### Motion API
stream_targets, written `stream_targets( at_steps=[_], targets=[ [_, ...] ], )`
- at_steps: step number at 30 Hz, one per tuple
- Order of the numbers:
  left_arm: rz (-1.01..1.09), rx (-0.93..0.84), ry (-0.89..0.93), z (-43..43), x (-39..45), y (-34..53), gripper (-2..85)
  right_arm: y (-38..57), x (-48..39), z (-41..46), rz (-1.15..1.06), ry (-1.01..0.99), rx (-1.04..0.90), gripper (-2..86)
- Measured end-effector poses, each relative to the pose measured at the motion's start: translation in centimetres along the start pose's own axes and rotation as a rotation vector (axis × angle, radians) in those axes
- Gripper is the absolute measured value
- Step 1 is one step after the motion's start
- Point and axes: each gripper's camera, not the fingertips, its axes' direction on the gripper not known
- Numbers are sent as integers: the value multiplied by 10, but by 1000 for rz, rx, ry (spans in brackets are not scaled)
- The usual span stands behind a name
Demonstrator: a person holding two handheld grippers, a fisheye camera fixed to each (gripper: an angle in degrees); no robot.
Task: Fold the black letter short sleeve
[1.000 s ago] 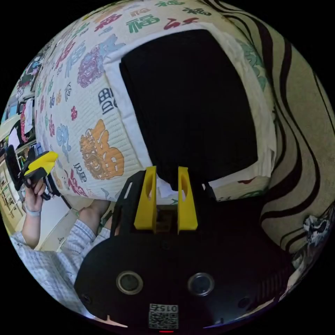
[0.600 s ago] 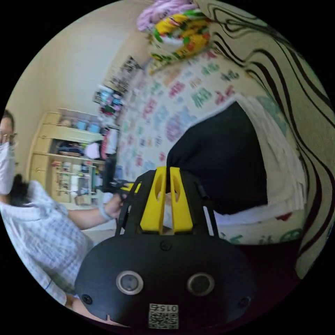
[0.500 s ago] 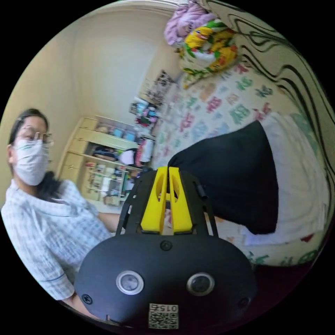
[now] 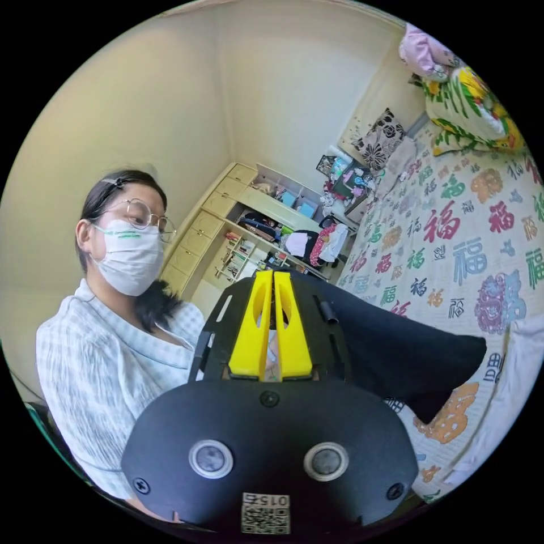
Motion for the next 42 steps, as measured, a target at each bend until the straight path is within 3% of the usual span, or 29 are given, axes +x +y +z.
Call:
stream_targets(
  at_steps=[2, 7, 11, 13, 15, 18, 29, 35, 38, 40, 42],
  targets=[
    [-30, -23, 10, -24, -12, 10, 6, -3, -6, 13, -13, -49, -3, -4],
    [-30, -134, -10, -48, -21, 54, 143, -18, -22, 73, -55, -162, -25, -4],
    [255, -179, -265, -58, 3, 63, 175, -35, -35, 107, -100, -272, -41, -4],
    [331, -136, -345, -63, 3, 54, 153, -46, -48, 129, -126, -265, -88, -4],
    [353, -110, -331, -79, -11, 29, 59, -53, -59, 143, -146, -208, -135, -4],
    [377, -131, -341, -121, -18, -1, 6, -61, -76, 148, -201, -143, -151, -4],
    [560, -13, -538, -272, 35, -12, -2, -54, -69, 128, -131, 51, -77, -4],
    [665, 1, -635, -251, 13, -60, 2, -88, -16, 131, -21, 134, 11, -6],
    [587, -68, -606, -198, -53, -100, 1, -132, 54, 147, -39, 273, -21, -7],
    [433, -137, -607, -160, -110, -121, -1, -161, 137, 169, 71, 362, -65, -7],
    [137, -235, -536, -124, -184, -131, -3, -170, 194, 197, 116, 445, -194, -6]
  ],
)
